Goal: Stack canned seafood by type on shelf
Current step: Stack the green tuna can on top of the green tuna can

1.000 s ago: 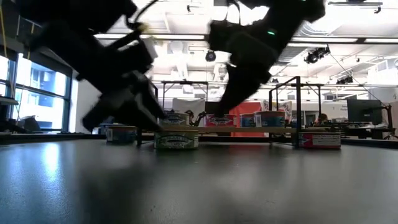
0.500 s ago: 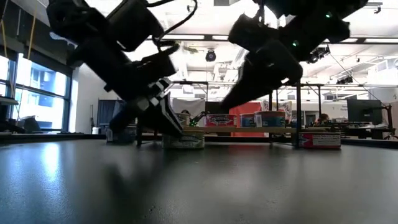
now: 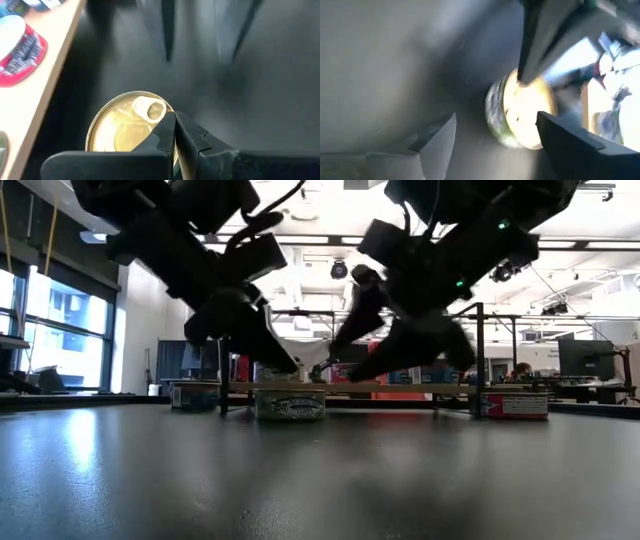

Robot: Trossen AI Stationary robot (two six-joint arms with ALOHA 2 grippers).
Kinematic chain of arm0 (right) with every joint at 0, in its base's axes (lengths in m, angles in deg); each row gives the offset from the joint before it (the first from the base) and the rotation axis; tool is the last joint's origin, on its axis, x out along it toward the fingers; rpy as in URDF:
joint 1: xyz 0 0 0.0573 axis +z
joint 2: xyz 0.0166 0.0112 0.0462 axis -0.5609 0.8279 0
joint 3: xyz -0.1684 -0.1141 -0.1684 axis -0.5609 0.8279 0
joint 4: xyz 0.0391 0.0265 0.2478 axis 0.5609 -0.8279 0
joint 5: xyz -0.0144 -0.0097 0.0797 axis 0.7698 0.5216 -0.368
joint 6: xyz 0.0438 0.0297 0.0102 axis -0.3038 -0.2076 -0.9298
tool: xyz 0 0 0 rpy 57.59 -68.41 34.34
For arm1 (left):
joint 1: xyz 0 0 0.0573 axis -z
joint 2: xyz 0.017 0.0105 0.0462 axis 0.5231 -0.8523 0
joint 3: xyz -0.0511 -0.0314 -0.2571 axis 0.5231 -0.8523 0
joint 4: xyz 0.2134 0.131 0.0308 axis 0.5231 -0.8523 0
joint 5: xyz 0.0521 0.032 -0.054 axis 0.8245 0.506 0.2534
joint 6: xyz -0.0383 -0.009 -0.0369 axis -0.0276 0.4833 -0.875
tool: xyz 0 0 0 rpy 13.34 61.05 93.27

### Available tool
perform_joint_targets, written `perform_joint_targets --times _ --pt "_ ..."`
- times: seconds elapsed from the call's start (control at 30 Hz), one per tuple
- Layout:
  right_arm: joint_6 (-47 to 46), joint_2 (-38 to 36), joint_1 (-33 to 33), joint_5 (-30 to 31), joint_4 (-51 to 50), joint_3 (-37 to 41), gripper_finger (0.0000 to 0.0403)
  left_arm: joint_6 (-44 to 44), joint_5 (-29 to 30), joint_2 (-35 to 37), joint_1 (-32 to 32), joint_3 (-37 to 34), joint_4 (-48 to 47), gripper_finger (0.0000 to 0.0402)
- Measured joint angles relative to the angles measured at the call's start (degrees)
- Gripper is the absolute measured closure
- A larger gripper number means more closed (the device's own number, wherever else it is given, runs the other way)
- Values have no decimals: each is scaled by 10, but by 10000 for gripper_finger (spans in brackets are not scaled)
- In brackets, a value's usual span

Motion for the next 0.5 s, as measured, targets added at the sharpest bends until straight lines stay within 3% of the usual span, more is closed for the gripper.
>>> perform_joint_targets --times 0.17,0.5 --pt "59 21 -1 18 36 -5 124 14 -4 7 4 -2 -15 394" --pt "-30 16 15 36 33 -5 124 199 1 -31 -5 -3 -40 313"
